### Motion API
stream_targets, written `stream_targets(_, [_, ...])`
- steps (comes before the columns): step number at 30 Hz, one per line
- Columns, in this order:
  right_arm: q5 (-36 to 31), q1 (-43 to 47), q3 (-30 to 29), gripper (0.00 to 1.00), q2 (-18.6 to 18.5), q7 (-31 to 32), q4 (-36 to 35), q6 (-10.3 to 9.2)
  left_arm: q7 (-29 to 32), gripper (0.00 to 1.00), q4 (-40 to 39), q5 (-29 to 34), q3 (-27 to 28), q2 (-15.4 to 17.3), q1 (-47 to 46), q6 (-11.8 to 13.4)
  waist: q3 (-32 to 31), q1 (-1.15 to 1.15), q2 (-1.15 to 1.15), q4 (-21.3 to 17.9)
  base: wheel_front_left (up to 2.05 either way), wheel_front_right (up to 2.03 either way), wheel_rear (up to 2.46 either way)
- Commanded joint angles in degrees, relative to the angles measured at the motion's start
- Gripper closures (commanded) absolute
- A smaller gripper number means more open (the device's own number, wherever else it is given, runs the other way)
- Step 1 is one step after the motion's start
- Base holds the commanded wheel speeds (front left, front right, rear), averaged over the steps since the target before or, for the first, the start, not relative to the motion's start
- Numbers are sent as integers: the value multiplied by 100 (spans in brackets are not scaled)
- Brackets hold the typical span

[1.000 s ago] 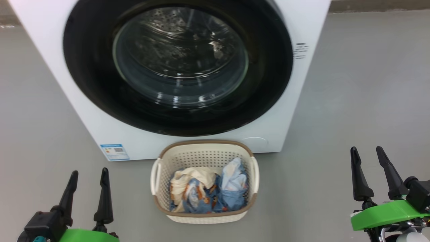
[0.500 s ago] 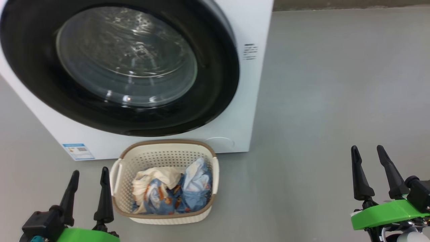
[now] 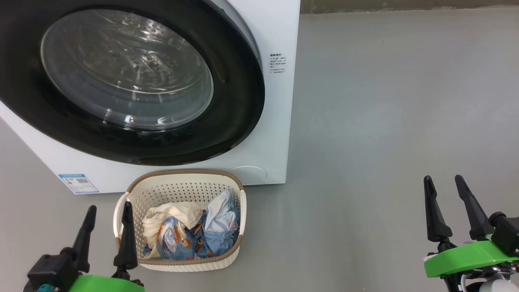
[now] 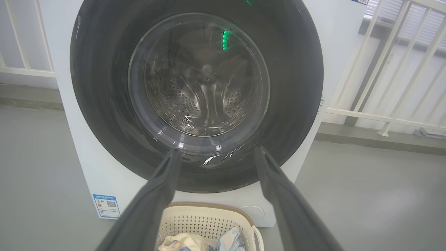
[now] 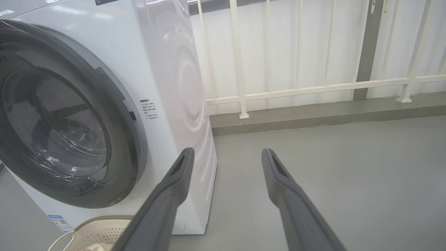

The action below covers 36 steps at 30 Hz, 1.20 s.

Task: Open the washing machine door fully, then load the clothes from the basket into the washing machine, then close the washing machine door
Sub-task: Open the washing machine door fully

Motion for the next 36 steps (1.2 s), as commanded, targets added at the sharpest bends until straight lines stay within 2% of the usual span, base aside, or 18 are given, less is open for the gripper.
stream_targets(1, [-50, -167, 130, 0, -81, -33, -137, 32, -34, 0, -116, -14, 179, 144, -289, 7, 0, 0, 0, 5, 0, 0, 0])
stream_targets(12, [11, -375, 260, 0, -97, -12, -95, 32, -54, 0, -93, -61, 128, 109, -280, 32, 44, 0, 0, 50, 0, 0, 0])
stream_targets(13, [65, -426, 282, 5, -93, -2, -86, 32, -56, 0, -93, -64, 119, 102, -279, 33, 54, 0, 0, 57, 0, 0, 0])
stream_targets(14, [123, -488, 300, 34, -90, 6, -77, 32, -57, 0, -94, -69, 112, 95, -281, 36, 68, 0, 0, 65, 0, 0, 0])
stream_targets(15, [177, -559, 310, 51, -91, 9, -63, 32, -59, 0, -93, -74, 104, 86, -285, 38, 84, 0, 0, 76, 0, 0, 0])
stream_targets(17, [311, -712, 342, 77, -92, 29, -11, 32, -61, 0, -88, -86, 82, 65, -298, 38, 115, 0, 0, 105, 0, 0, 0])
stream_targets(18, [383, -795, 353, 100, -90, 27, 18, 32, -64, 0, -83, -90, 70, 55, -308, 35, 129, 0, 0, 122, 0, 0, 0])
stream_targets(24, [971, -1337, 632, 100, -167, -12, 273, 32, -94, 0, -42, -122, 26, -16, -372, 20, 243, 0, 0, 258, 0, 0, 0])
stream_targets(27, [1717, -1665, 772, 100, -148, -29, 434, 32, -116, 0, -6, -131, 7, -47, -411, -4, 326, 0, 0, 321, 0, 0, 0])
stream_targets(35, [3964, -2725, 1373, 100, -571, -16, 569, 32, -163, 0, 69, -134, -85, -191, -680, -81, 732, 0, 0, 545, 0, 0, 0])
stream_targets(36, [3964, -2725, 1373, 100, -571, -16, 569, 32, -163, 0, 69, -134, -85, -191, -680, -81, 732, 0, 0, 545, 0, 0, 0])
